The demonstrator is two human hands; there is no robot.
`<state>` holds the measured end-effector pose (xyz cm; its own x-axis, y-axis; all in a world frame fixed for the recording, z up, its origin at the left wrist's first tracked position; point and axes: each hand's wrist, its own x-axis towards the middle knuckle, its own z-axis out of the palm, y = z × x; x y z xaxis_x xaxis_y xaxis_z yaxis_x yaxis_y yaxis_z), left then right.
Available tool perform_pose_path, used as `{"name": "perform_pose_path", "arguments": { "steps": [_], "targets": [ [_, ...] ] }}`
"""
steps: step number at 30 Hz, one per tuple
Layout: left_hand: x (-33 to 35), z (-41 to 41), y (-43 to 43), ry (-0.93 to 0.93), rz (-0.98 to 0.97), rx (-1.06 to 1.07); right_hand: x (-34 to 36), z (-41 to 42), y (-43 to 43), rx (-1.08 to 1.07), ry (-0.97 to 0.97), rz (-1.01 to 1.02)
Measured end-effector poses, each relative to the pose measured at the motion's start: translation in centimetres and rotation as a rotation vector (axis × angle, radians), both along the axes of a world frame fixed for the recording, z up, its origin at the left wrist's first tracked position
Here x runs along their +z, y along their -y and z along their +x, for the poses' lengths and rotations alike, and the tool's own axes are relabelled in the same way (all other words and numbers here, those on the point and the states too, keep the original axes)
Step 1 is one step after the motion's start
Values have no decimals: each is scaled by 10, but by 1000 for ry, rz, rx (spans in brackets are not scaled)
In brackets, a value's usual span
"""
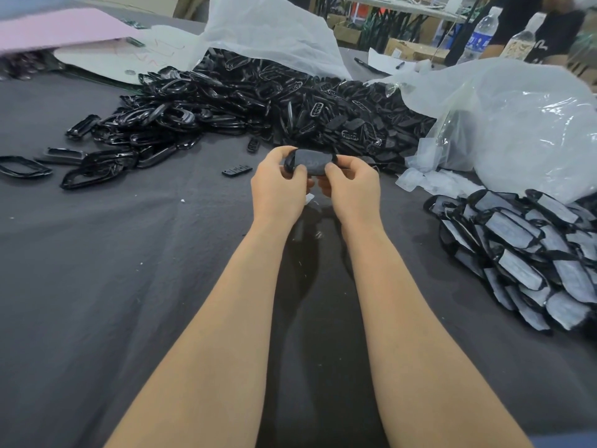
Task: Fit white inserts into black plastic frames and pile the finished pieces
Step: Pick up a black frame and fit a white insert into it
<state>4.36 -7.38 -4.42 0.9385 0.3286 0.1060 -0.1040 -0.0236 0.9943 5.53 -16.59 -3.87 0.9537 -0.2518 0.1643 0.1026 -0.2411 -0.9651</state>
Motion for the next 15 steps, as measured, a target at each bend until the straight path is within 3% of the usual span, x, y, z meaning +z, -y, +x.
{"name": "perform_pose_path", "arguments": {
  "steps": [9,15],
  "targets": [
    [1,-2,1,9,31,-5,1,-1,-1,-47,-5,-52],
    [4,-4,2,-15,-106,11,2,-3,-3,0,-18,-41]
  ]
}}
